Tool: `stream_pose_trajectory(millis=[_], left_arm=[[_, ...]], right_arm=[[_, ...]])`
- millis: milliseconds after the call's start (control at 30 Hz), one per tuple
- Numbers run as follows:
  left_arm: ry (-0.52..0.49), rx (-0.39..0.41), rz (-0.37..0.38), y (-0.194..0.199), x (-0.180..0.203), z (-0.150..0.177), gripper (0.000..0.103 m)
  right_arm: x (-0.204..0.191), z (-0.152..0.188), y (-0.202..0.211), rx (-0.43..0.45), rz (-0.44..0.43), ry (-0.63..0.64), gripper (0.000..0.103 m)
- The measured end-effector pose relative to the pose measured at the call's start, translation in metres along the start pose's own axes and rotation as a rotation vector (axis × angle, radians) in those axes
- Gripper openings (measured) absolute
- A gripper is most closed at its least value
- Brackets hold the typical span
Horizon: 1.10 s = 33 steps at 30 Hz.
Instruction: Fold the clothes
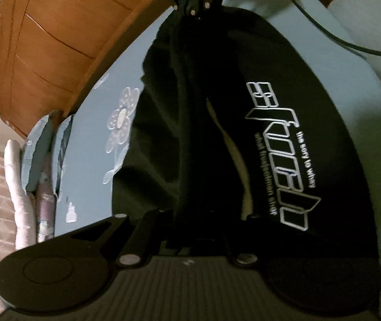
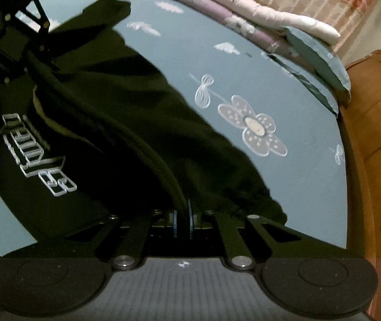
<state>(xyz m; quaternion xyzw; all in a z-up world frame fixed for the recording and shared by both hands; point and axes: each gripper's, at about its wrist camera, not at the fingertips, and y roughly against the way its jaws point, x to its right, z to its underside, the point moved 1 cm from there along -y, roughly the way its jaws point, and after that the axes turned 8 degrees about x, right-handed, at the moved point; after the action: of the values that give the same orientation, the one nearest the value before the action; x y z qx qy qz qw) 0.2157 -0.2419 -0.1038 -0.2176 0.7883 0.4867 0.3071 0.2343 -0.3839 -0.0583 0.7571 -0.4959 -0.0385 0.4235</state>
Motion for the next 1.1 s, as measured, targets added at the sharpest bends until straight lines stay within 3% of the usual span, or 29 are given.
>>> stream_pose_trajectory(millis=[300, 500, 733, 833, 933, 1100], left_arm=[[-0.015, 0.050, -0.026, 0.010, -0.009, -0.016, 0.002], [-0.041, 0.070, 0.024, 0.009, 0.003, -0.023, 0.002], [-0.108, 0.053, 0.095, -0.001, 0.035, -0.021, 0.002], [-0.076, 0.069, 0.089, 0.006, 0.029, -0.023, 0.002], [-0.055, 0.076, 0.082, 0.013, 0.023, -0.024, 0.002], [-0.062, 0.078, 0.070, 0.018, 0.022, -0.029, 0.002]], right_arm=[[0.001, -0.001, 0.015, 0.016, 0.102, 0.060, 0.008], [0.003, 0.014, 0.010, -0.027, 0.079, 0.045, 0.009], [-0.010, 0.025, 0.005, -0.030, 0.111, 0.093, 0.018], [-0.017, 0.024, 0.014, -0.001, 0.134, 0.134, 0.029], [-0.031, 0.025, 0.020, 0.026, 0.142, 0.206, 0.033], [-0.055, 0.022, 0.022, 0.055, 0.133, 0.314, 0.032]])
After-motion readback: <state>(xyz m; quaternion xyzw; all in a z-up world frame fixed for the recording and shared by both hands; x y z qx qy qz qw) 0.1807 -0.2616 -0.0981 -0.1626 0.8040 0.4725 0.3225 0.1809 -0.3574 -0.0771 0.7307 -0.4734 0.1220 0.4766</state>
